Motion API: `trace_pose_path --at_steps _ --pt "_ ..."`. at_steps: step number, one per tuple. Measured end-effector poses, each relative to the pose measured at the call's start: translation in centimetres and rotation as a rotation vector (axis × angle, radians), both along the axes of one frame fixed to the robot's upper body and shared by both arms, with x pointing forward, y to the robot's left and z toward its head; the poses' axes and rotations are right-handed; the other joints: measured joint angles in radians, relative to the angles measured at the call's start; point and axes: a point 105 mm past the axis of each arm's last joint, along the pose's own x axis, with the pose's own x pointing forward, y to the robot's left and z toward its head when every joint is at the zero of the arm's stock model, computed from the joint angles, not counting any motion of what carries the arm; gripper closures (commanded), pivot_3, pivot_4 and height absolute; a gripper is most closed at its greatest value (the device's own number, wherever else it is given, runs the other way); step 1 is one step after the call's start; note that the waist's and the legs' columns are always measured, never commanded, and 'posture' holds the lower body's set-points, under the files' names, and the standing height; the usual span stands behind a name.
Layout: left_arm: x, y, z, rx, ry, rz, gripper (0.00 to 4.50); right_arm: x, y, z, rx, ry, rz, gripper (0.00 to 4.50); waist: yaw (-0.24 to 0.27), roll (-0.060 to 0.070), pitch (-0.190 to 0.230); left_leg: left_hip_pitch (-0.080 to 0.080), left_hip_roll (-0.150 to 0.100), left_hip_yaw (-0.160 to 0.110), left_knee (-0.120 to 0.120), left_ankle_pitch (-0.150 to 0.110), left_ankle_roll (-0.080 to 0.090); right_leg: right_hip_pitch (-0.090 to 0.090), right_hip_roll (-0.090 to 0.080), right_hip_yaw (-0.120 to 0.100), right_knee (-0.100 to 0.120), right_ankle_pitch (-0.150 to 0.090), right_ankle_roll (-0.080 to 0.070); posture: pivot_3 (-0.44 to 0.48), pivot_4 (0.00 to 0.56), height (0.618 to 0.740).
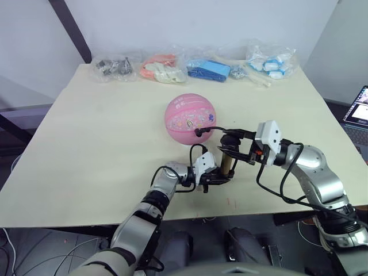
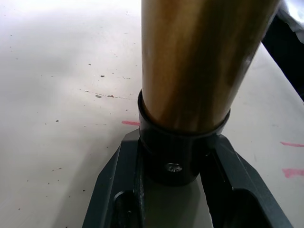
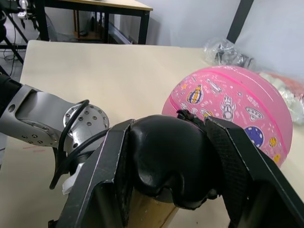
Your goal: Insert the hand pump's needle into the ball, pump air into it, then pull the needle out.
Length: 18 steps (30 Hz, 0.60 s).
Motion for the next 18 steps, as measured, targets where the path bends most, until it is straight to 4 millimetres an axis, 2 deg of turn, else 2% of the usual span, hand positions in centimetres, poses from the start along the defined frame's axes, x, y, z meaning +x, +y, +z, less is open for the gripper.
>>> trace_pose_path --at_steps 4,11,18 --pt "-0.1 -0.1 0.1 0.001 -0.002 -0.021 3.43 0.4 -0.2 1.4 -0.042 0.043 0.004 2.56 0.001 0.001 0.002 -0.005 -0.001 0.0 0.0 0.0 0.0 -0.004 0.0 0.0 0.0 0.0 0.0 0.0 0.15 0.74" --pt "-0.1 -0.3 0.2 0.005 -0.008 -0.03 3.43 0.1 -0.5 5.9 -0.014 0.012 0.027 2.56 0.004 0.001 0.003 -0.006 -0.002 0.0 0.0 0.0 0.0 -0.005 -0.001 0.001 0.0 0.0 0.0 0.0 0.15 0.74" --pt "-0.1 -0.3 0.2 0.006 -0.009 -0.028 3.43 -0.2 -0.9 8.3 -0.002 -0.019 0.04 2.56 0.003 0.001 0.004 -0.006 -0.001 0.0 0.0 0.0 0.0 -0.005 -0.001 0.001 0.0 0.0 0.0 0.0 0.15 0.74"
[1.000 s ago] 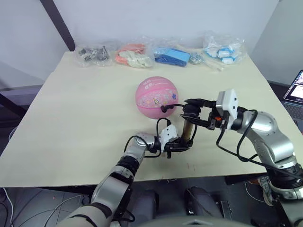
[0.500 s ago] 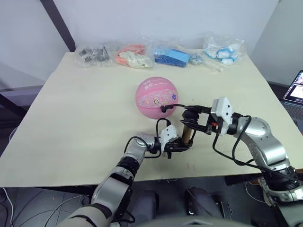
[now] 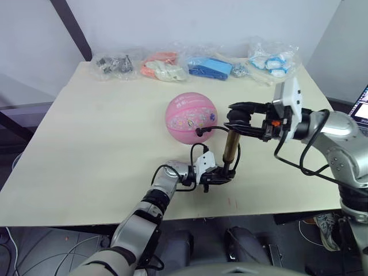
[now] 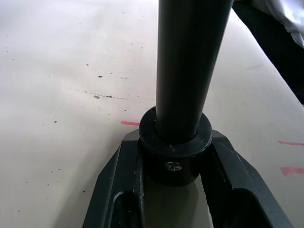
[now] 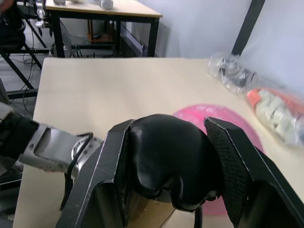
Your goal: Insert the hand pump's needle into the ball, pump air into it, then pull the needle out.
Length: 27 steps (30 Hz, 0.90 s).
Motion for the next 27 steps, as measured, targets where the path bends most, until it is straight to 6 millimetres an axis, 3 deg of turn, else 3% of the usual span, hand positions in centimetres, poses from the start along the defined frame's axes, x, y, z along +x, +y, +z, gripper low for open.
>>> trace_pose_path --at_steps 3,7,14,21,27 --pt "0.0 0.0 0.0 0.0 -0.001 -0.001 3.43 0.0 -0.1 0.6 -0.001 0.002 0.004 2.56 0.0 0.0 0.0 0.0 0.0 0.0 0.0 0.0 0.0 0.0 0.0 0.0 0.0 0.0 0.0 0.0 0.15 0.74" --pt "0.0 0.0 0.0 0.0 -0.001 -0.001 3.43 -0.3 -0.4 3.0 0.019 -0.034 0.017 2.56 0.0 0.0 0.001 0.0 0.0 0.0 0.0 0.0 0.0 0.0 0.0 0.0 0.0 0.0 0.0 0.0 0.15 0.74" --pt "0.0 0.0 0.0 0.0 -0.002 -0.002 3.43 -0.5 -0.5 4.4 0.04 -0.047 0.02 2.56 0.0 0.0 0.001 0.0 0.0 0.0 0.0 0.0 0.0 0.0 0.0 0.0 0.0 0.0 0.0 0.0 0.15 0.74" --pt "0.0 0.0 0.0 0.002 -0.001 -0.003 3.43 -0.4 -0.5 4.4 0.05 -0.046 0.011 2.56 0.0 0.0 0.001 0.0 0.0 0.0 0.0 0.0 0.0 0.0 0.0 0.0 0.0 0.0 0.0 0.0 0.15 0.74" --pt "0.1 0.1 -0.1 0.012 -0.003 -0.003 3.43 -1.1 -0.3 3.1 0.085 -0.065 0.013 2.56 0.0 -0.001 -0.001 0.001 0.0 0.0 0.0 0.0 0.0 0.001 0.0 0.0 0.0 0.0 0.0 0.0 0.15 0.74"
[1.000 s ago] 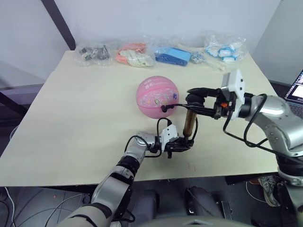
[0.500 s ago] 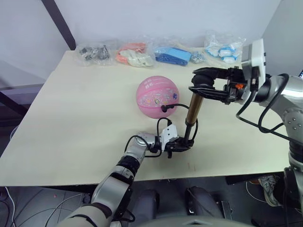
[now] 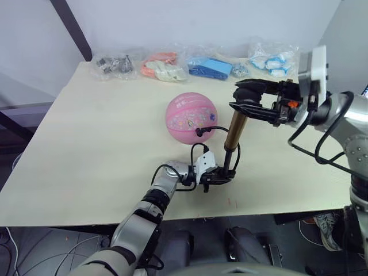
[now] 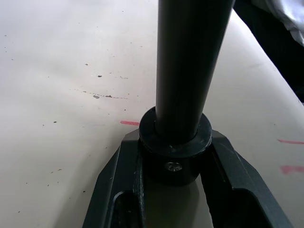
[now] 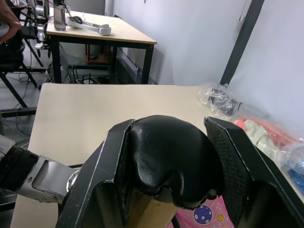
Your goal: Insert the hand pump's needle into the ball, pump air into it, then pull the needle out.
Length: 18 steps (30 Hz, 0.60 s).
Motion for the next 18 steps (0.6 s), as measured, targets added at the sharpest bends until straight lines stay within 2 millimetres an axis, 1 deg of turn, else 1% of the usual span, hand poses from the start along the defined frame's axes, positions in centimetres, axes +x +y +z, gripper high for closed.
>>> trace_pose_path --at_steps 1,3,5,8,13,16,18 --pt "0.0 0.0 -0.1 0.004 -0.001 0.001 3.43 -0.2 0.0 -0.9 0.004 0.001 -0.007 2.56 -0.001 0.0 -0.001 0.001 0.0 0.0 0.0 0.0 0.0 0.001 0.0 0.0 0.0 0.0 0.0 0.0 0.15 0.74" --pt "0.0 0.1 -0.1 0.007 -0.003 0.001 3.43 -0.2 0.1 -1.5 0.002 0.008 -0.008 2.56 -0.003 0.0 -0.001 0.001 0.0 0.001 0.0 0.0 0.0 0.001 0.0 0.0 0.0 0.0 0.0 0.0 0.15 0.74" --pt "0.0 0.1 -0.1 0.013 -0.007 0.0 3.43 -0.2 0.2 -3.3 -0.008 0.04 -0.019 2.56 -0.003 0.0 -0.002 0.002 0.0 0.0 0.0 0.0 0.0 0.001 0.0 0.0 0.0 0.0 0.0 0.0 0.15 0.74" --pt "0.0 0.1 -0.1 0.017 -0.008 -0.004 3.43 -0.2 0.3 -4.2 -0.014 0.051 -0.029 2.56 -0.003 0.0 -0.003 0.002 0.001 0.0 0.0 0.0 0.0 0.001 0.0 0.0 0.0 0.0 0.0 0.0 0.15 0.74" --pt "0.0 0.1 -0.1 0.017 -0.009 -0.005 3.43 -0.2 0.7 -5.3 -0.02 0.064 -0.034 2.56 -0.002 0.0 -0.003 0.002 0.0 0.0 0.0 0.0 0.0 0.001 0.0 0.0 0.0 0.0 0.0 0.0 0.15 0.74" --pt "0.0 0.1 -0.1 0.018 -0.009 -0.005 3.43 -0.2 1.0 -6.5 -0.05 0.063 -0.043 2.56 -0.002 -0.001 -0.003 0.002 0.0 0.0 0.0 0.0 0.0 0.001 0.0 0.0 0.0 0.0 0.0 0.0 0.15 0.74" --pt "0.0 0.1 -0.1 0.018 -0.009 -0.005 3.43 -0.2 1.0 -6.9 -0.054 0.062 -0.047 2.56 -0.002 -0.001 -0.003 0.002 0.0 0.0 0.0 0.0 0.0 0.001 0.0 0.0 0.0 0.0 0.0 0.0 0.15 0.74"
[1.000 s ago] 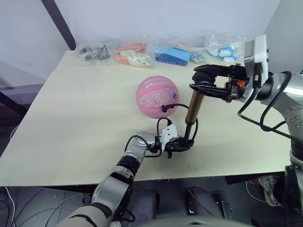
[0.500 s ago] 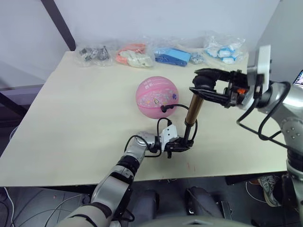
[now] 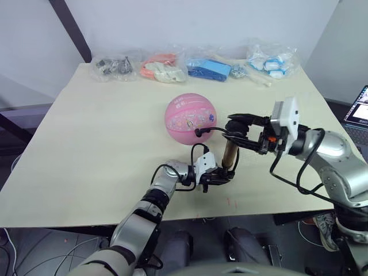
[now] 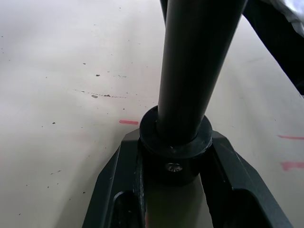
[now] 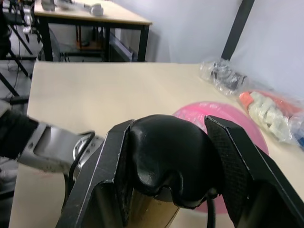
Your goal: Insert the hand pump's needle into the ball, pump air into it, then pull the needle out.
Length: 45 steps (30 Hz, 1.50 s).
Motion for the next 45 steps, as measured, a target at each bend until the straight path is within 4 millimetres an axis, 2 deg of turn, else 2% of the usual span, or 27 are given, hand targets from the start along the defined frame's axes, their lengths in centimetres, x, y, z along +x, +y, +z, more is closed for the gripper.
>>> trace_pose_path --at_steps 1,11,19,26,31,33,37,40,45 --pt "0.0 0.0 0.0 0.0 0.0 0.001 3.43 0.1 0.1 -1.1 0.003 0.015 -0.011 2.56 0.0 0.0 0.0 0.0 0.0 0.0 0.0 0.0 0.0 0.0 0.0 0.0 0.0 0.0 0.0 0.0 0.15 0.74" --pt "0.0 0.0 0.0 0.001 0.0 0.002 3.43 0.3 0.1 -4.7 -0.041 0.023 -0.032 2.56 0.0 0.0 -0.001 0.001 0.0 0.0 0.0 0.0 0.0 0.001 0.0 0.0 0.0 0.0 0.0 0.0 0.15 0.74" --pt "0.1 0.0 0.0 0.002 -0.001 0.006 3.43 0.3 0.3 -5.0 -0.045 0.003 -0.029 2.56 0.0 0.0 -0.001 0.002 0.0 0.0 0.0 0.0 0.0 0.002 0.0 0.0 0.0 0.0 0.0 0.0 0.15 0.74" --pt "0.0 -0.1 0.1 -0.002 -0.001 -0.003 3.43 1.2 -0.5 -3.2 -0.058 0.059 -0.019 2.56 0.001 0.0 0.001 -0.001 0.0 0.0 0.0 0.0 0.0 0.0 0.0 0.0 0.0 0.0 0.0 0.0 0.15 0.74" --pt "0.0 -0.2 0.2 -0.004 -0.001 -0.009 3.43 0.9 -0.6 1.2 -0.028 -0.003 0.032 2.56 0.002 0.001 0.002 -0.002 -0.001 -0.001 0.0 0.0 0.0 -0.001 0.0 0.0 0.0 0.0 0.0 0.0 0.15 0.74" --pt "0.0 -0.2 0.2 -0.004 -0.001 -0.008 3.43 0.8 -0.7 2.1 -0.02 -0.011 0.042 2.56 0.002 0.0 0.002 -0.002 -0.001 -0.001 0.0 0.0 0.0 -0.001 0.0 0.0 0.0 0.0 0.0 0.0 0.15 0.74" --pt "0.0 -0.2 0.2 -0.004 -0.001 -0.008 3.43 0.8 -0.9 3.1 -0.008 -0.007 0.048 2.56 0.002 0.001 0.003 -0.002 -0.001 0.0 0.0 0.0 0.0 -0.001 0.0 0.0 0.0 0.0 0.0 0.0 0.15 0.74" --pt "0.0 -0.2 0.2 -0.004 -0.001 -0.008 3.43 0.7 -1.3 4.8 0.011 -0.02 0.056 2.56 0.002 0.001 0.003 -0.002 -0.001 -0.001 0.0 0.0 0.0 -0.001 0.0 0.0 0.0 0.0 0.0 0.0 0.15 0.74" --pt "0.0 -0.2 0.2 -0.005 -0.001 -0.009 3.43 0.5 -1.8 5.7 0.027 0.002 0.054 2.56 0.003 0.001 0.003 -0.002 -0.001 0.0 0.0 0.0 0.0 -0.001 -0.001 0.0 0.0 0.0 0.0 0.0 0.15 0.74"
